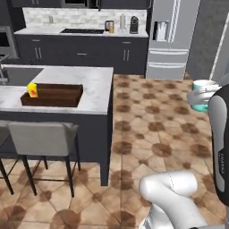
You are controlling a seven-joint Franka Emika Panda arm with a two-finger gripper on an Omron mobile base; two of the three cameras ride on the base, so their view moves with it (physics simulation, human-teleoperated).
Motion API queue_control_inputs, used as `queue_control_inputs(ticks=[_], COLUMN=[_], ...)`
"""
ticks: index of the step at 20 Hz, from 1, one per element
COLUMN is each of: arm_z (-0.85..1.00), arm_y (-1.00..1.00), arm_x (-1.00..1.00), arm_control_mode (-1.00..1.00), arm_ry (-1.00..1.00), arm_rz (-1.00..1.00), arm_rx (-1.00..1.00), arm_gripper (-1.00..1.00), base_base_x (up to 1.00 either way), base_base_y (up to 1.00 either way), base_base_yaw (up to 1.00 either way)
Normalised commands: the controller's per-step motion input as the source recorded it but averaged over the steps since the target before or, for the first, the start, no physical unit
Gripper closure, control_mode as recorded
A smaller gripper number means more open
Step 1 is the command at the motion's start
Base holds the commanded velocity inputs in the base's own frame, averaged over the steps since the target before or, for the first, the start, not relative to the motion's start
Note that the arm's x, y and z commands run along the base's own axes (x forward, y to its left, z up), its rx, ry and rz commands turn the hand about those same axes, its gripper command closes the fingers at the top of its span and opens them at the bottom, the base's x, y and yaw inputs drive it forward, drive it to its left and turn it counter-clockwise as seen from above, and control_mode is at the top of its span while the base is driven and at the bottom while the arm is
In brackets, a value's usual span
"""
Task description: There is a tray on the dining counter. Grab the cup, mug, and pitcher and place them on the tray. The pitcher may be placed next to the tray if it cannot fit the tray.
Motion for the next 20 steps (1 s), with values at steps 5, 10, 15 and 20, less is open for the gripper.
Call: queue_control_inputs(ticks=[5,10,15,20], arm_z=[0.00,0.00,0.00,0.00], arm_y=[0.00,0.00,0.00,0.00], arm_x=[0.00,0.00,0.00,0.00], arm_control_mode=[1.00,1.00,1.00,1.00], arm_ry=[0.00,0.00,0.00,0.00], arm_rz=[0.00,0.00,0.00,0.00], arm_rx=[0.00,0.00,0.00,0.00], arm_gripper=[1.00,1.00,1.00,1.00], base_base_x=[0.00,0.04,0.11,0.26], base_base_y=[1.00,1.00,1.00,0.90], base_base_yaw=[-0.34,-0.30,-0.29,-0.22])
